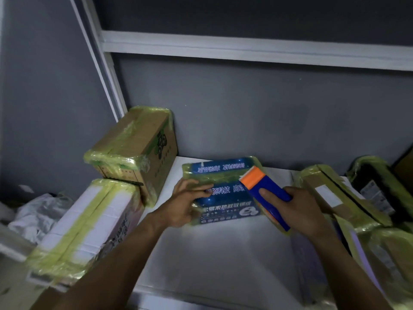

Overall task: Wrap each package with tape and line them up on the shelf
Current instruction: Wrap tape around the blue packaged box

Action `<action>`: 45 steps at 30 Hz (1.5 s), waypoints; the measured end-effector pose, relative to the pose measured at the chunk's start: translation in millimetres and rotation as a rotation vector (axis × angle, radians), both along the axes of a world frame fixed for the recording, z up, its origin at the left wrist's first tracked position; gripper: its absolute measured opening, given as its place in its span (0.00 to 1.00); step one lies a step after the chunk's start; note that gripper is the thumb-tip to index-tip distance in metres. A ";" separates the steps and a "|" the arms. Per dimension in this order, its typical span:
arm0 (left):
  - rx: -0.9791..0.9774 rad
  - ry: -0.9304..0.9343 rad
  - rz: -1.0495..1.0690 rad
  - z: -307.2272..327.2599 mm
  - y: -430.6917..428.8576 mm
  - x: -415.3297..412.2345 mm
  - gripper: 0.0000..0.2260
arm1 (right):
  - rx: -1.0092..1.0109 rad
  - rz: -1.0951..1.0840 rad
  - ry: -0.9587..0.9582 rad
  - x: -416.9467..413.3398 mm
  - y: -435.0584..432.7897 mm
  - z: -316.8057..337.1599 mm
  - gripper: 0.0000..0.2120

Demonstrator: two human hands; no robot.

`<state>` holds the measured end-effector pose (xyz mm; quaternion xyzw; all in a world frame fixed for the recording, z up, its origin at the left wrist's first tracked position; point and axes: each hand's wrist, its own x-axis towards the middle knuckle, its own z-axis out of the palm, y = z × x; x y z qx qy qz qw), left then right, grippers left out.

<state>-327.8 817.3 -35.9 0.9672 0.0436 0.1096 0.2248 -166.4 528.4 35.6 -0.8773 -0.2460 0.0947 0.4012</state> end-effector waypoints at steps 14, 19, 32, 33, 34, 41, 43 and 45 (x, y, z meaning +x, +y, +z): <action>-0.012 0.123 0.356 -3.2 -100.4 62.5 0.43 | 0.007 -0.094 0.029 -5.4 -14.3 10.7 0.31; 0.017 0.154 0.309 -10.2 -108.8 59.8 0.38 | 0.023 -0.085 0.068 -9.7 -24.0 3.6 0.31; -0.319 0.000 0.108 -3.3 -38.1 -12.1 0.24 | -0.025 0.322 0.210 -22.6 -15.3 -5.8 0.24; -0.315 0.000 0.100 -2.7 -35.1 -14.1 0.22 | -0.042 0.342 0.202 -23.6 -12.7 -6.1 0.24; -0.312 -0.009 0.098 -1.9 -32.8 -15.8 0.20 | -0.061 0.355 0.189 -24.8 -10.1 -6.3 0.24; -0.296 -0.031 0.153 -1.0 -23.4 -32.6 0.17 | -0.119 0.432 0.126 -30.9 3.3 -3.4 0.25; -0.298 -0.178 0.234 1.6 -35.4 -35.6 0.16 | -0.116 0.457 0.123 -33.7 5.7 -1.6 0.23; -0.337 -0.325 0.346 7.4 -55.3 -38.8 0.19 | -0.102 0.475 0.123 -35.8 7.3 0.6 0.21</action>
